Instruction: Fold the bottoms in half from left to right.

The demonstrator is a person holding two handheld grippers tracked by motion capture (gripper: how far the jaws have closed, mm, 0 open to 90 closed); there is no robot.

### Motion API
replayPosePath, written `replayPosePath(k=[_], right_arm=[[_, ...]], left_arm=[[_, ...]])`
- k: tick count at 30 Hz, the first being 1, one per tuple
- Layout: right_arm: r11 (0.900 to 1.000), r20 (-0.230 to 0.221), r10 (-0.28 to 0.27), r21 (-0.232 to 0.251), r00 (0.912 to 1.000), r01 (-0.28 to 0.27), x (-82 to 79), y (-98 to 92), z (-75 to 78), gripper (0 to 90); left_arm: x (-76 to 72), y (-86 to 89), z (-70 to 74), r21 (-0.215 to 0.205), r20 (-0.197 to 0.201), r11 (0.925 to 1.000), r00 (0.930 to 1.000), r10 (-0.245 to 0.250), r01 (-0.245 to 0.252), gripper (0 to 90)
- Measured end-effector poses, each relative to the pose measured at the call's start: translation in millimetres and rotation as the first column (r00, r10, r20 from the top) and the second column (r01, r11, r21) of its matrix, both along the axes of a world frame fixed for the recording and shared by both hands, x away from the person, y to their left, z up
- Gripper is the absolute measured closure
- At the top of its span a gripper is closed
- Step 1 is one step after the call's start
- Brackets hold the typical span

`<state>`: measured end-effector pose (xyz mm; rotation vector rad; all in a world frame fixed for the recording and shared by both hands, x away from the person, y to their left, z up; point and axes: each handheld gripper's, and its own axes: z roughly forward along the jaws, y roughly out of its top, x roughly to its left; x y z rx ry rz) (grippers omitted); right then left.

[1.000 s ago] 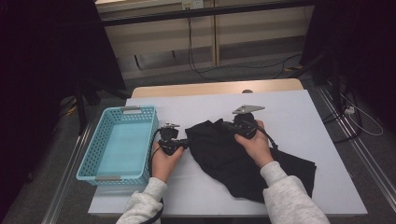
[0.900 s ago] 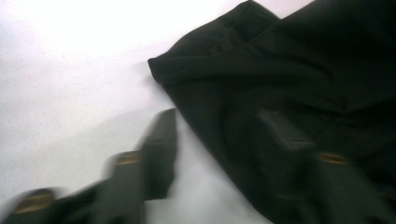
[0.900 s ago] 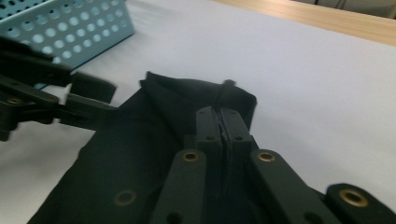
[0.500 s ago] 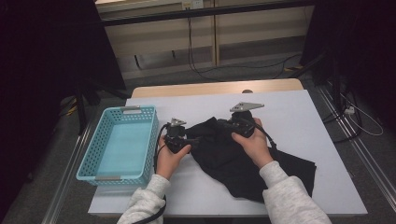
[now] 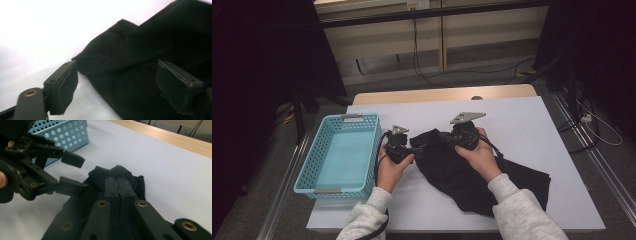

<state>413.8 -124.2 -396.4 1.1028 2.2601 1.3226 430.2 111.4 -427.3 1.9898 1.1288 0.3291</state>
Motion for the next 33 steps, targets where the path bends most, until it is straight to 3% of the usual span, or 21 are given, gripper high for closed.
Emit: replayPosePath(k=[6, 8, 12, 14, 17, 20, 24, 27, 29, 33], right_arm=[[0.996, -0.015, -0.006, 0.086, 0.9999, 0.007, 0.2, -5.8, 6.3, 88.5], [0.995, -0.021, -0.014, 0.096, 0.9997, 0.016, 3.5, -7.4, 5.9, 88.5], [0.988, -0.111, -0.06, 0.136, 0.992, 0.075, 19.1, -16.6, -9.5, 88.5], [0.991, -0.125, -0.047, 0.118, 0.9911, 0.061, 19.2, -12.3, -18.0, 88.5], [0.997, -0.108, -0.008, 0.073, 0.9941, 0.016, 15.0, -0.4, -24.5, 88.4], [0.998, -0.1, -0.006, 0.054, 0.9949, 0.012, 17.6, 4.9, -27.4, 88.4], [0.996, -0.119, -0.077, 0.034, 0.9899, 0.082, 31.1, -2.9, -39.4, 88.4], [0.991, -0.176, -0.132, -0.01, 0.9755, 0.132, 41.0, -11.3, -55.8, 88.1], [0.989, -0.189, -0.145, 0.015, 0.9712, 0.15, 43.8, -15.0, -60.4, 87.7], [0.989, -0.149, -0.145, -0.027, 0.9781, 0.142, 42.2, -11.1, -56.6, 86.4]], left_arm=[[-2.1, -3.5, -1.8, 0.0, 0.007, 0.9999, 0.9998, -0.016, 0.016, 17.3], [-2.7, -5.1, -3.4, 0.002, 0.002, 0.9998, 0.9998, -0.021, 0.021, 17.3], [-2.6, -4.1, -4.4, 0.004, -0.003, 0.9998, 0.9998, -0.021, 0.021, 17.3], [-2.6, -2.4, -3.6, 0.006, 0.005, 0.9999, 0.9999, -0.012, 0.012, 17.3], [-3.0, -1.0, -3.6, 0.004, 0.006, 0.9999, 0.9999, -0.01, 0.01, 17.3], [-3.8, -1.1, -6.1, 0.007, -0.001, 0.9999, 0.9999, -0.014, 0.014, 17.3], [-4.8, -2.3, -8.0, 0.01, -0.01, 0.9998, 0.9998, -0.016, 0.016, 17.3], [-4.6, -2.9, -8.0, 0.001, -0.005, 0.9999, 0.9999, -0.016, 0.016, 17.3], [-4.1, -2.5, -8.3, 0.007, -0.007, 0.9998, 0.9998, -0.019, 0.019, 17.3], [-3.4, -0.5, -10.2, 0.006, -0.012, 0.9998, 0.9998, -0.017, 0.017, 17.3]])
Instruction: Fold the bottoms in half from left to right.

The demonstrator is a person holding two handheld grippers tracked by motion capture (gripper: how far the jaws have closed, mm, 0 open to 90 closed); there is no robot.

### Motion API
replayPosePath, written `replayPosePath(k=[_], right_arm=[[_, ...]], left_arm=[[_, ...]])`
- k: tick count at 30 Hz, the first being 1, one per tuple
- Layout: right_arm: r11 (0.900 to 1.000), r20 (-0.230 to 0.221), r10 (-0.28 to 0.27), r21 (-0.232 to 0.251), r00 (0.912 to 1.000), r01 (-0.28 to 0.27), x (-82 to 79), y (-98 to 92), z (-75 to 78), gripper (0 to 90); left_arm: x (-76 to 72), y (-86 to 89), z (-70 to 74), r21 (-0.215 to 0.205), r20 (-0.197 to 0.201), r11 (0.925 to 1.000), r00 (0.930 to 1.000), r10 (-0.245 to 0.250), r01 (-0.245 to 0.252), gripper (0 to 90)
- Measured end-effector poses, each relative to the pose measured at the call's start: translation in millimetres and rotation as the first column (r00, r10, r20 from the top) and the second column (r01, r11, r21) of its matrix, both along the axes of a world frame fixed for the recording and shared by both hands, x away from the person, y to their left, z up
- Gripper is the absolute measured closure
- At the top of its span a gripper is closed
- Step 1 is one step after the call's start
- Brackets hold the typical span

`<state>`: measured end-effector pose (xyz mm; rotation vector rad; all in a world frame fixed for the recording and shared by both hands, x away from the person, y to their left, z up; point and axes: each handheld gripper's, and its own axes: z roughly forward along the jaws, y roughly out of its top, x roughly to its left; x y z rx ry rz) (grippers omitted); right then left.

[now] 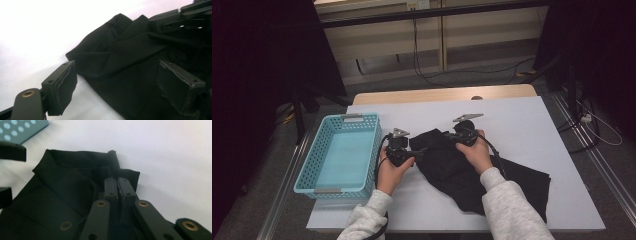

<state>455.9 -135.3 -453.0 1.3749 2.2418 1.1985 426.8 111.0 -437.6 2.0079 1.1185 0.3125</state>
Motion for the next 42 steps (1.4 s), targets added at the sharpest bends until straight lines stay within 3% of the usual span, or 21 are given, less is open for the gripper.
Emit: replayPosePath(k=[7, 11, 14, 19, 21, 24, 27, 29, 30, 34, 36, 39, 42], right_arm=[[0.999, 0.039, 0.006, -0.035, 0.9992, -0.005, -10.5, -10.7, 15.4, 56.5], [1.0, 0.04, 0.015, -0.025, 0.9991, -0.014, -20.5, -25.7, 26.0, 54.1], [0.999, 0.074, 0.017, -0.044, 0.9971, -0.014, -31.0, -30.6, 31.6, 54.1], [0.993, 0.098, 0.112, -0.042, 0.9889, -0.108, -50.0, -12.3, 33.8, 49.9], [0.987, 0.079, 0.16, -0.042, 0.9839, -0.157, -59.1, 0.7, 27.8, 48.6], [0.977, 0.039, 0.199, -0.084, 0.9792, -0.195, -67.5, 17.9, 13.0, 44.5], [0.966, 0.01, 0.22, -0.142, 0.9754, -0.217, -68.5, 28.2, 0.9, 46.2], [0.957, 0.035, 0.236, -0.178, 0.971, -0.227, -69.9, 33.1, -3.3, 48.4], [0.954, 0.039, 0.243, -0.19, 0.9692, -0.232, -70.2, 34.8, -2.9, 53.6], [0.956, 0.026, 0.255, -0.158, 0.9665, -0.248, -68.0, 37.1, -2.6, 81.9], [0.956, 0.023, 0.255, -0.157, 0.9668, -0.248, -67.6, 38.9, -1.6, 85.1], [0.96, 0.066, 0.251, -0.142, 0.9658, -0.24, -69.7, 40.7, 2.6, 86.4], [0.952, 0.079, 0.293, -0.115, 0.9528, -0.284, -73.7, 43.7, 9.4, 86.7]], left_arm=[[-0.6, 3.1, 1.4, -0.001, 0.003, 1.0, 1.0, 0.003, -0.003, 17.0], [0.6, 5.1, 2.5, -0.002, 0.001, 1.0, 1.0, 0.01, -0.01, 16.9], [1.0, 6.6, 3.7, -0.008, 0.006, 0.9997, 0.9997, 0.022, -0.022, 16.9], [-0.3, 8.2, 7.6, -0.005, 0.002, 0.9993, 0.9993, 0.037, -0.037, 16.6], [-0.4, 8.6, 8.6, -0.005, 0.01, 0.9992, 0.9992, 0.039, -0.039, 16.6], [-1.5, 10.7, 10.2, -0.007, 0.01, 0.9991, 0.9991, 0.042, -0.042, 16.7], [-2.1, 11.8, 10.3, -0.016, 0.011, 0.9988, 0.9988, 0.047, -0.047, 16.6], [-1.7, 12.1, 10.1, -0.009, 0.008, 0.999, 0.999, 0.043, -0.043, 16.6], [-1.3, 11.8, 10.0, -0.015, 0.009, 0.9987, 0.9988, 0.049, -0.049, 16.6], [-1.6, 13.0, 11.7, -0.005, 0.014, 0.9986, 0.9985, 0.053, -0.053, 17.0], [-1.5, 13.5, 13.3, -0.007, 0.018, 0.9984, 0.9983, 0.056, -0.056, 17.1], [-0.7, 16.1, 16.0, -0.009, 0.021, 0.9978, 0.9976, 0.066, -0.066, 17.1], [0.4, 18.0, 17.0, -0.02, 0.027, 0.9968, 0.9966, 0.078, -0.078, 17.6]])
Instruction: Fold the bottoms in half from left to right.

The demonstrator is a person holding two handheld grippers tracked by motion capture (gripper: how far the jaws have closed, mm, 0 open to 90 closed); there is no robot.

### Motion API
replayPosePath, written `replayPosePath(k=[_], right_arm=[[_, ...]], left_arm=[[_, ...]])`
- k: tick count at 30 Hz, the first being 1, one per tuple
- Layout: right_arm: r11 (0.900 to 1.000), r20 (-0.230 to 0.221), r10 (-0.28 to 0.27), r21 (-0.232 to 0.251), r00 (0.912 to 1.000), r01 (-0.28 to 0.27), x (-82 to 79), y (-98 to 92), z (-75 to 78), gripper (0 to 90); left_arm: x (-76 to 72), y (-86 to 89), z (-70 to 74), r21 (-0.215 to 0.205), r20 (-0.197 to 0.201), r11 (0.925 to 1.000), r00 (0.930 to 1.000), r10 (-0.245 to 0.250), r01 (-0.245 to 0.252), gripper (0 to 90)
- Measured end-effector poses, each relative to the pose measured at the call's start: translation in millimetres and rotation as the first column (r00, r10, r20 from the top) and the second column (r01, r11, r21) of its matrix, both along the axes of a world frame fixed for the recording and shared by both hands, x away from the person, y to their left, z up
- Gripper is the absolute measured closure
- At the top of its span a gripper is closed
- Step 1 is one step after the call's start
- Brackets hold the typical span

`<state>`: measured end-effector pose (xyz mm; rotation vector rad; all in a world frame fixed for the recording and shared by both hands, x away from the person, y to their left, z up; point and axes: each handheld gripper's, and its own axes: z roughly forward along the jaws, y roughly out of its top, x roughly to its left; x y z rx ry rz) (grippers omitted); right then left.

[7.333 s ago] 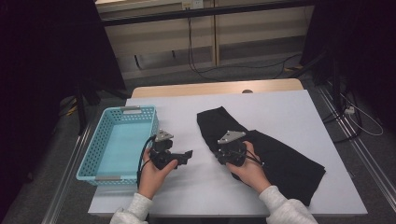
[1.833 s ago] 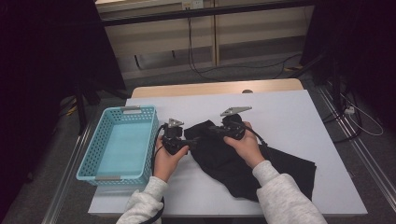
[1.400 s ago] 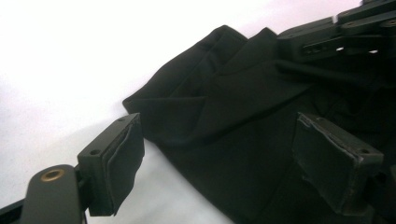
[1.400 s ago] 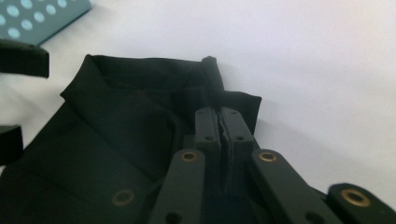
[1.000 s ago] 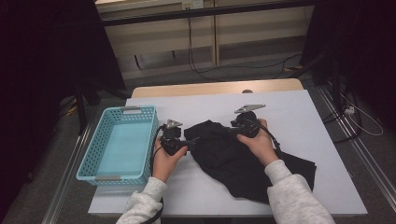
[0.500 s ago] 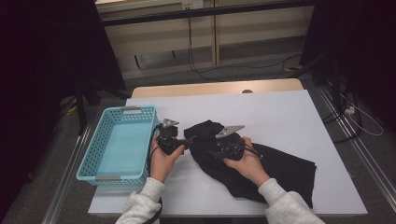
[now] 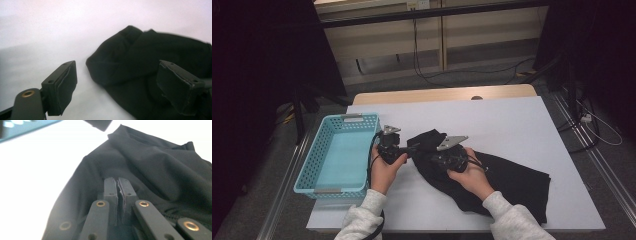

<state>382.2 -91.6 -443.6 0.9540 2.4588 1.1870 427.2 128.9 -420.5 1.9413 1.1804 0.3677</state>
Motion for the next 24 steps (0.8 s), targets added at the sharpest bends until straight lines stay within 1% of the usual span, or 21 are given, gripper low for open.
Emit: replayPosePath(k=[1, 2, 3, 4, 5, 6, 7, 8, 9, 10, 12, 13, 15, 17, 18, 19, 20, 21, 22, 23, 24], right_arm=[[1.0, 0.0, 0.024, 0.011, 0.9997, -0.024, -2.6, 2.0, 2.0, 86.6], [0.998, -0.007, 0.059, 0.026, 0.9983, -0.059, -6.5, 5.4, 3.1, 85.7], [0.997, -0.015, 0.07, 0.02, 0.9974, -0.07, -8.5, 7.5, 2.7, 84.6], [0.997, -0.014, 0.074, 0.012, 0.9972, -0.074, -11.0, 9.5, 1.7, 82.1], [0.997, -0.014, 0.071, 0.013, 0.9974, -0.071, -12.7, 10.5, 0.6, 76.9], [0.998, -0.015, 0.055, 0.011, 0.9984, -0.055, -13.1, 9.9, -0.1, 68.7], [0.999, -0.019, 0.037, 0.01, 0.9991, -0.037, -12.5, 8.0, -0.1, 61.1], [1.0, -0.027, 0.02, 0.011, 0.9994, -0.02, -11.6, 5.3, 0.6, 55.4], [1.0, -0.031, 0.01, 0.008, 0.9995, -0.009, -11.1, 2.1, 2.0, 52.6], [1.0, -0.025, 0.002, 0.002, 0.9997, -0.002, -11.4, -1.7, 4.0, 50.4], [1.0, 0.004, -0.025, -0.016, 0.9997, 0.025, -13.1, -11.7, 10.5, 44.7], [0.999, 0.012, -0.036, -0.011, 0.9993, 0.036, -13.5, -15.8, 13.0, 43.9], [0.998, 0.011, -0.055, 0.026, 0.9984, 0.054, -15.0, -29.7, 20.8, 43.2], [0.997, 0.022, -0.078, 0.031, 0.9967, 0.077, -17.1, -40.7, 25.8, 40.2], [0.995, 0.026, -0.094, 0.041, 0.9952, 0.093, -18.2, -47.2, 28.0, 38.6], [0.992, 0.026, -0.117, 0.054, 0.9929, 0.115, -19.5, -55.2, 30.2, 36.2], [0.99, 0.024, -0.133, 0.058, 0.9908, 0.132, -20.3, -60.0, 31.3, 34.2], [0.986, 0.023, -0.154, 0.067, 0.9878, 0.152, -21.5, -65.9, 32.1, 32.5], [0.984, 0.024, -0.163, 0.07, 0.9864, 0.161, -22.9, -71.4, 32.3, 31.8], [0.984, 0.022, -0.169, 0.068, 0.9853, 0.167, -24.9, -76.0, 31.8, 31.6], [0.983, 0.024, -0.176, 0.061, 0.984, 0.175, -26.9, -80.4, 30.8, 30.8]], left_arm=[[0.0, 0.0, 0.0, 0.0, 0.0, 1.0, 1.0, 0.0, 0.0, 17.6], [1.2, 0.7, -0.6, 0.006, -0.005, 0.9999, 0.9999, -0.016, 0.016, 17.9], [1.6, 0.3, -1.3, -0.001, -0.008, 0.9999, 0.9998, -0.016, 0.016, 18.0], [1.9, 0.6, -2.0, 0.009, -0.014, 0.9996, 0.9996, -0.026, 0.026, 18.1], [2.2, -0.3, -3.3, 0.005, -0.012, 0.9997, 0.9996, -0.024, 0.024, 18.6], [2.6, -0.8, -4.7, 0.003, -0.011, 0.9996, 0.9996, -0.027, 0.028, 19.4], [3.0, -0.3, -5.6, 0.014, -0.014, 0.9992, 0.9992, -0.038, 0.038, 19.6], [3.2, -0.2, -6.7, 0.012, -0.014, 0.9992, 0.9992, -0.038, 0.038, 19.8], [3.6, -0.3, -7.6, 0.011, -0.014, 0.9993, 0.9993, -0.034, 0.034, 20.5], [4.1, 0.0, -8.1, 0.011, -0.016, 0.9994, 0.9993, -0.033, 0.033, 20.9], [5.2, 0.5, -8.4, 0.017, -0.017, 0.9988, 0.9988, -0.045, 0.045, 22.1], [5.3, -0.3, -8.6, 0.018, -0.024, 0.9979, 0.9978, -0.062, 0.063, 23.7], [5.7, -2.3, -9.5, 0.029, -0.03, 0.9959, 0.996, -0.084, 0.085, 24.6], [6.0, -4.0, -11.3, 0.039, -0.037, 0.9947, 0.9949, -0.093, 0.095, 27.6], [6.5, -5.7, -13.2, 0.045, -0.033, 0.9941, 0.9947, -0.097, 0.099, 29.2], [7.3, -6.5, -14.7, 0.048, -0.041, 0.9936, 0.9941, -0.101, 0.102, 30.2], [8.4, -7.5, -17.1, 0.059, -0.045, 0.9932, 0.9942, -0.098, 0.1, 30.7], [9.7, -9.0, -20.5, 0.076, -0.047, 0.9933, 0.9954, -0.083, 0.087, 33.6], [11.6, -9.5, -23.9, 0.105, -0.05, 0.9916, 0.9963, -0.07, 0.075, 36.6], [13.7, -9.7, -27.0, 0.104, -0.074, 0.9909, 0.9943, -0.077, 0.085, 39.1], [15.1, -10.9, -31.0, 0.088, -0.074, 0.9929, 0.9946, -0.073, 0.079, 42.8]])
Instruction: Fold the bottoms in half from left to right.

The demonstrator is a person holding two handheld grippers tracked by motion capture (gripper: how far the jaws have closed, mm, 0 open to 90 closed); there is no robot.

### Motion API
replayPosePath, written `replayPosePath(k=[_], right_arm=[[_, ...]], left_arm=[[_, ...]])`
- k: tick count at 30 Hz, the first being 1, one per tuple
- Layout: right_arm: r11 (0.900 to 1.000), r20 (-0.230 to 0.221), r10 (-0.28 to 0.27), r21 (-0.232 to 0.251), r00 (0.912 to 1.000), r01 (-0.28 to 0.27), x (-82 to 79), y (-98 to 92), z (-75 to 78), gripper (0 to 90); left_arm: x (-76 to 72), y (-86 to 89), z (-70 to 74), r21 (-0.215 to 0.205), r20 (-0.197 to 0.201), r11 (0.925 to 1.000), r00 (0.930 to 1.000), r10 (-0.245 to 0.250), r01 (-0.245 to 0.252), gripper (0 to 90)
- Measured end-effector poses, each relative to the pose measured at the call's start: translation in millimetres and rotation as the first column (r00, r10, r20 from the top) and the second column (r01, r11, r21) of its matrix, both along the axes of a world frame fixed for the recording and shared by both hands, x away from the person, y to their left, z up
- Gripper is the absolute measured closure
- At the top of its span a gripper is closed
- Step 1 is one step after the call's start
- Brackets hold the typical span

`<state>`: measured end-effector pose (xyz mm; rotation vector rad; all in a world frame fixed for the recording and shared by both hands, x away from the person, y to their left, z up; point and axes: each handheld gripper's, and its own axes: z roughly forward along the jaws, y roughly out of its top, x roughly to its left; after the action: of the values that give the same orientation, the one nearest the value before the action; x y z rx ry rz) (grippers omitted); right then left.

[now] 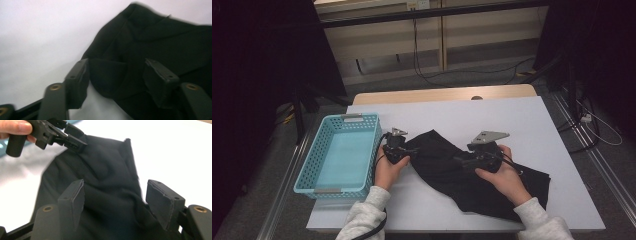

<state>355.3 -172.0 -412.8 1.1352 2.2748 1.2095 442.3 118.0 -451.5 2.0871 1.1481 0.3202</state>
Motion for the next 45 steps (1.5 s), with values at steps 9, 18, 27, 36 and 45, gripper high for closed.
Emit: replayPosePath(k=[9, 18, 27, 36, 45], right_arm=[[0.997, -0.029, -0.065, -0.041, 0.9975, 0.064, -20.6, -41.6, -15.4, 29.6], [0.995, -0.058, -0.063, -0.077, 0.9963, 0.059, -39.3, -60.1, -27.1, 29.8], [0.994, -0.062, -0.083, -0.07, 0.9946, 0.079, -43.6, -69.5, -29.3, 30.3], [0.995, -0.067, -0.086, -0.057, 0.9941, 0.082, -45.4, -71.7, -27.8, 28.6], [0.996, -0.069, -0.086, -0.045, 0.9939, 0.083, -45.3, -74.9, -27.2, 28.0]], left_arm=[[9.1, -2.7, 13.5, 0.01, -0.037, 0.9999, 0.9993, 0.009, -0.009, 78.6], [25.7, 7.0, 25.8, -0.011, -0.049, 0.9974, 0.9963, 0.07, -0.071, 81.3], [16.5, 8.2, 37.1, -0.016, -0.012, 0.9978, 0.9979, 0.064, -0.064, 47.7], [4.5, 0.1, 19.1, 0.024, 0.011, 0.9997, 0.9999, -0.004, 0.003, 37.7], [13.5, -0.1, 16.2, 0.027, -0.098, 0.9982, 0.9936, 0.057, -0.055, 78.3]])
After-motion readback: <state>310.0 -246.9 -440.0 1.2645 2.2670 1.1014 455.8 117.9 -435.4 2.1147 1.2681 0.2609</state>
